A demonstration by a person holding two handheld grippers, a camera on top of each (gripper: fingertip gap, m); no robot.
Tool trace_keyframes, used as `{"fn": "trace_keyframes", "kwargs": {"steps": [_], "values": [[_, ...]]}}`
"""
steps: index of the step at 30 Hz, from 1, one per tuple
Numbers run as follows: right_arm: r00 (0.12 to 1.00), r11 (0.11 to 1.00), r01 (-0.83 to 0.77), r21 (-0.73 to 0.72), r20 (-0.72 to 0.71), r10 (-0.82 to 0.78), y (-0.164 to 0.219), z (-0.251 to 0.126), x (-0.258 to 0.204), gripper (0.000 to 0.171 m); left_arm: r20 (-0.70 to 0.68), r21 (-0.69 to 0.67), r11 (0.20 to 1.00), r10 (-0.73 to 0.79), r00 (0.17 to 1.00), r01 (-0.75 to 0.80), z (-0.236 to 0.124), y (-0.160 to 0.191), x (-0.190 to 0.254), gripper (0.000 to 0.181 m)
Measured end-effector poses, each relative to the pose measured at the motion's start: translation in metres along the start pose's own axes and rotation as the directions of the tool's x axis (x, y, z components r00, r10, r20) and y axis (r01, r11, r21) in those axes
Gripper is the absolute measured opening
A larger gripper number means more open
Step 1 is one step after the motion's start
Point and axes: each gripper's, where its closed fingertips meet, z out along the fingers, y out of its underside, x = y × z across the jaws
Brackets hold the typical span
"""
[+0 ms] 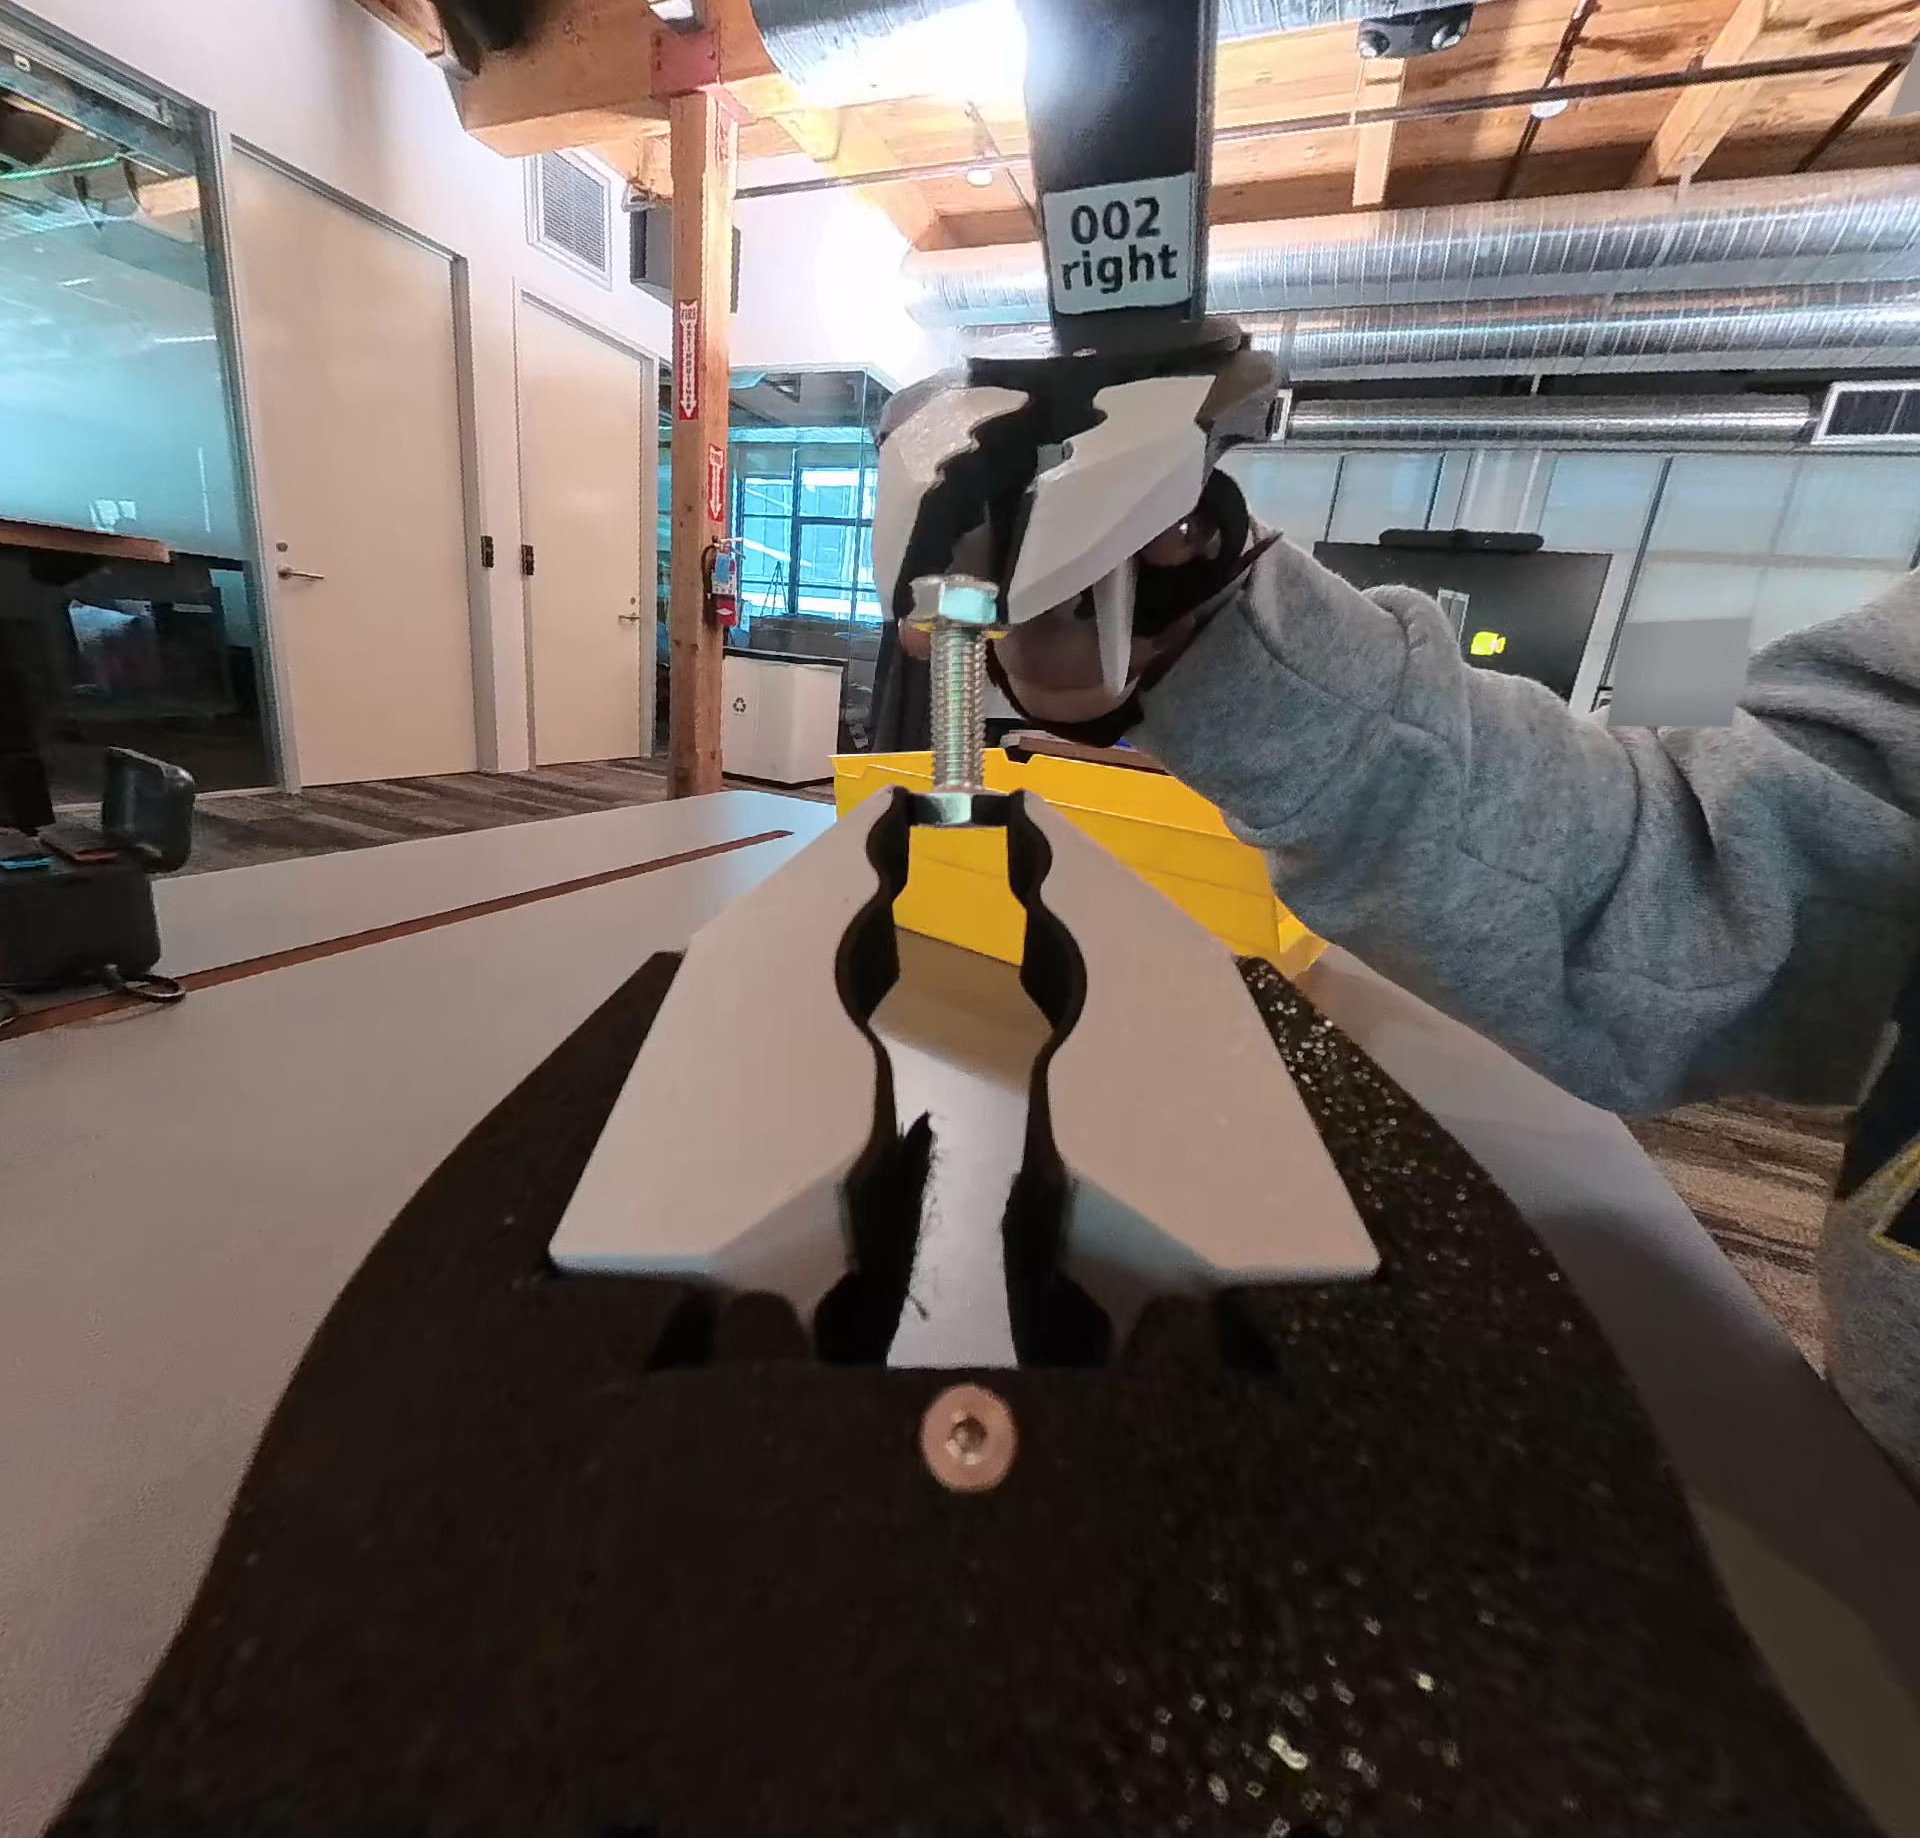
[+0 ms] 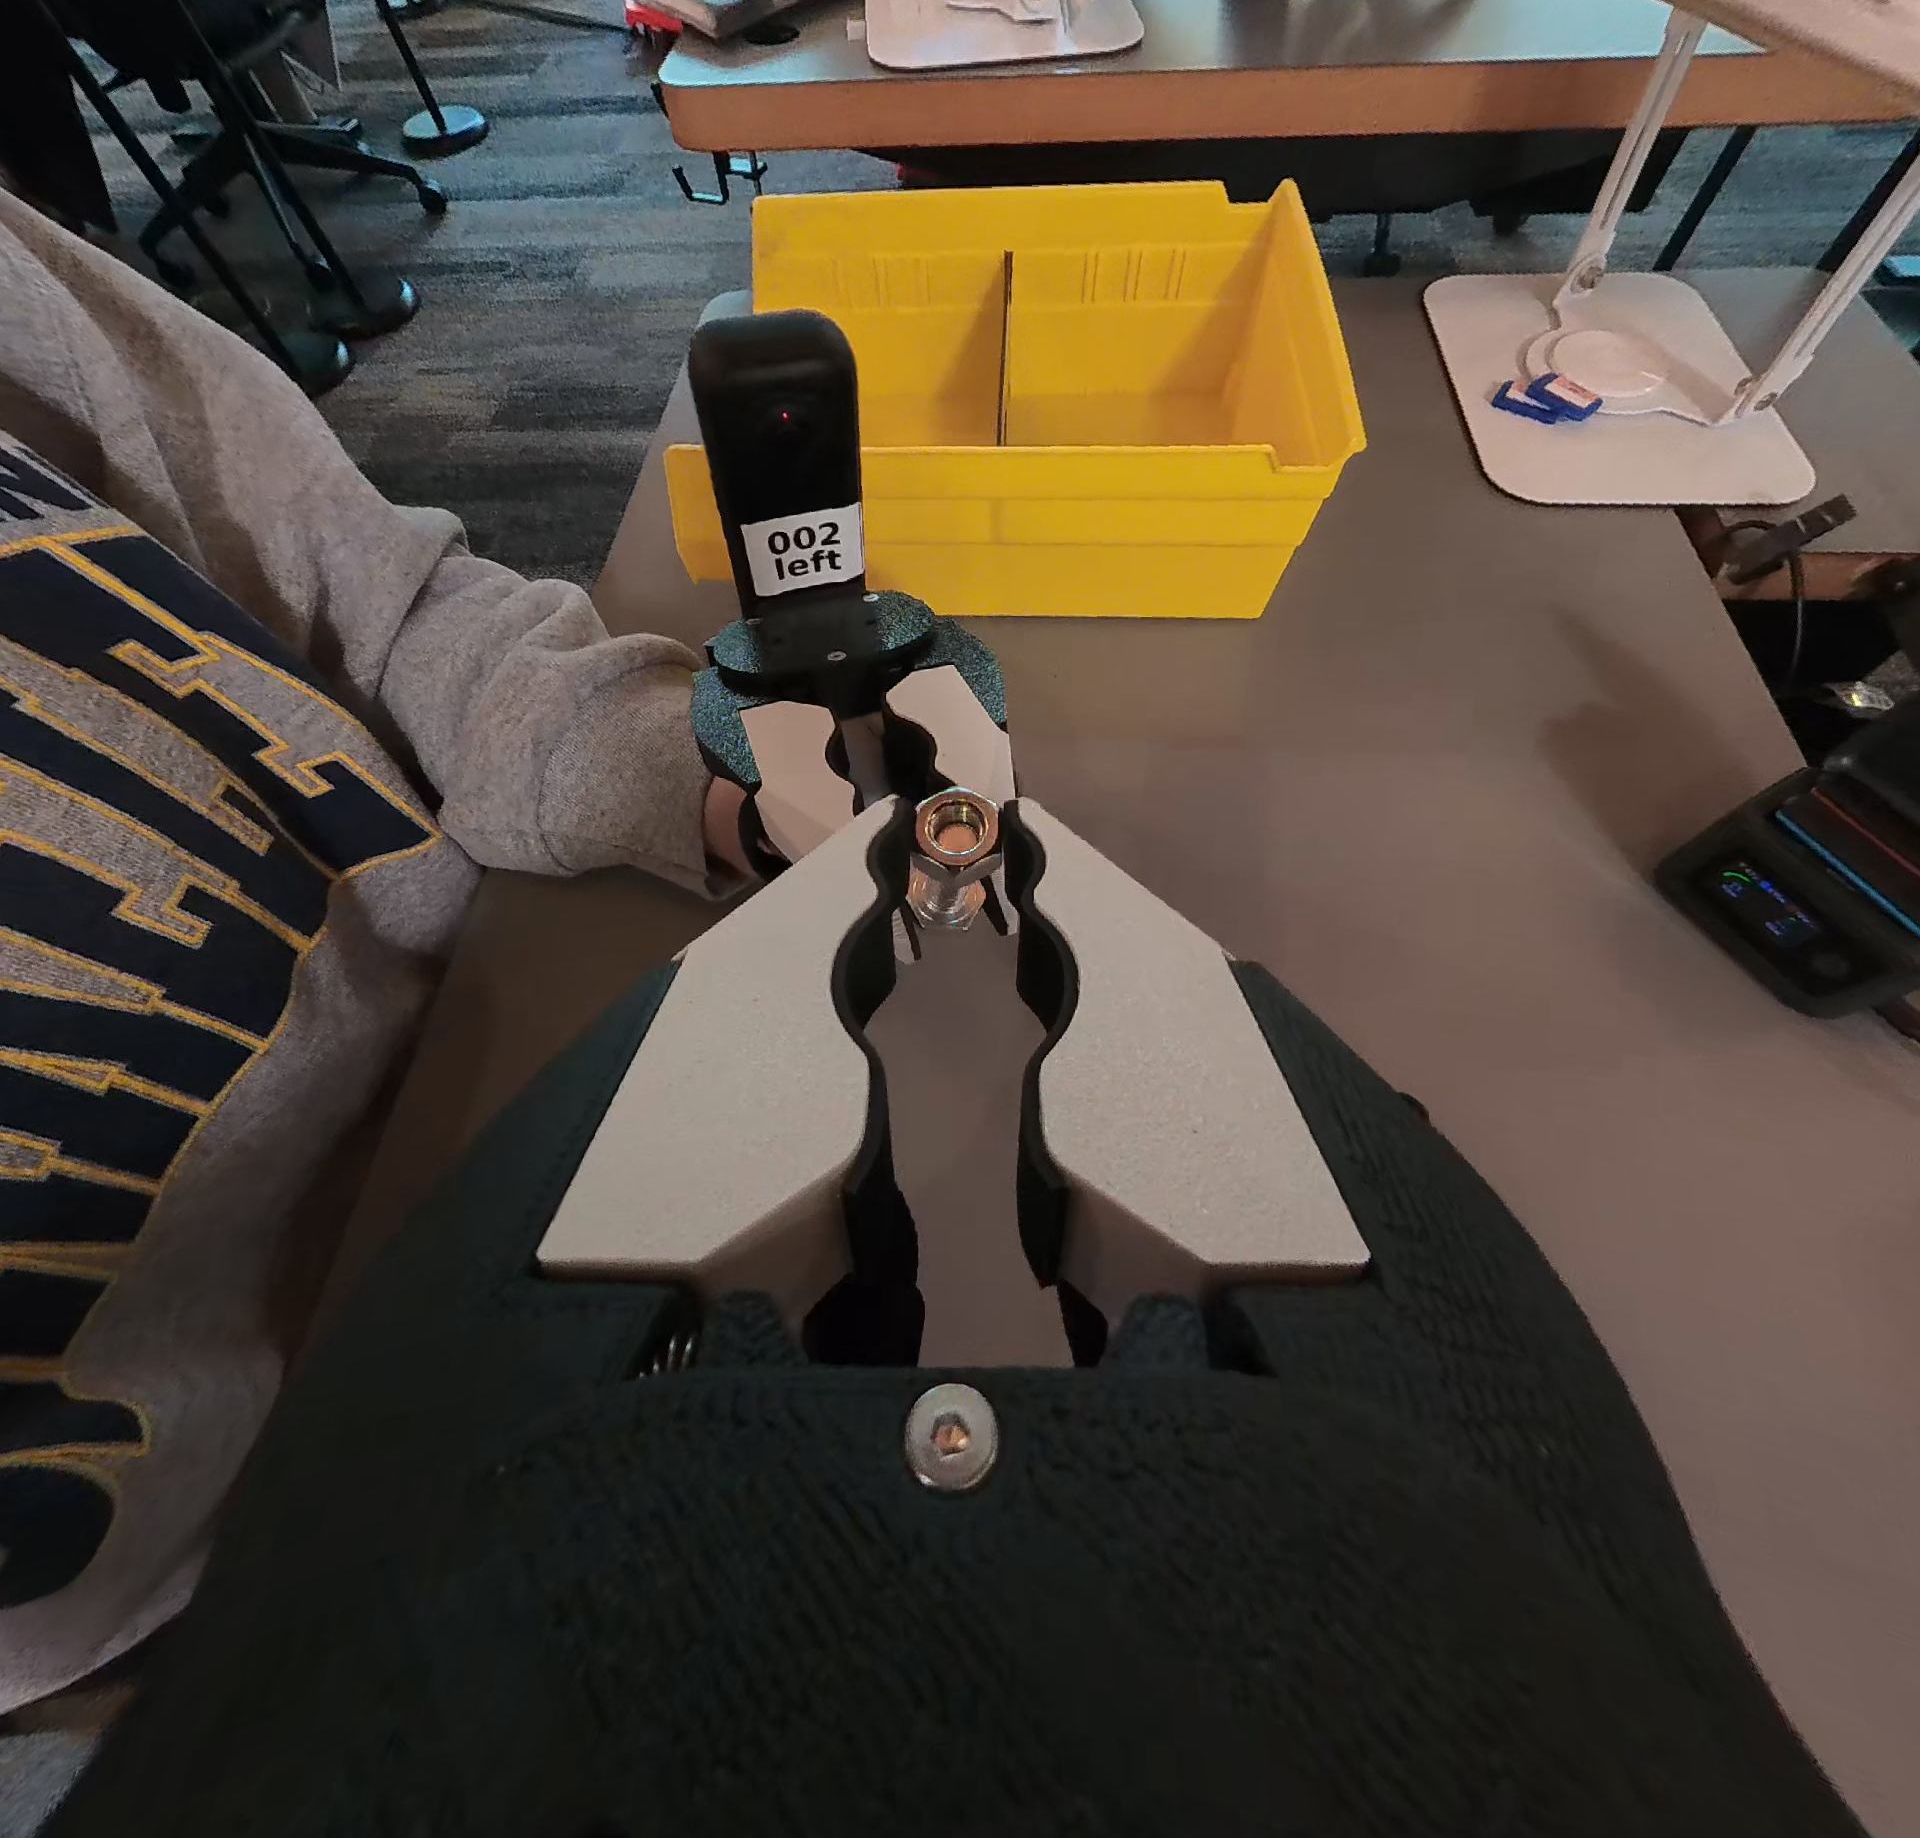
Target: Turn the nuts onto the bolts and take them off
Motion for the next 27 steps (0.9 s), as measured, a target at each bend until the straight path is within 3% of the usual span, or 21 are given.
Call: {"fn": "trace_keyframes", "kwargs": {"steps": [23,27], "values": [[1.0,0.995,-0.009,0.103,0.014,0.008,-0.003,-0.0033,-0.0014,0.017,-0.017,-0.006,1.0,-0.004,1.0,0.003,-0.0006,0.0008,0.0017,0.016],[1.0,0.992,-0.016,0.126,0.009,0.015,-0.0036,-0.0071,-0.0018,0.024,-0.014,-0.005,1.0,-0.003,1.0,0.003,-0.0011,0.0007,0.001,0.016]]}}
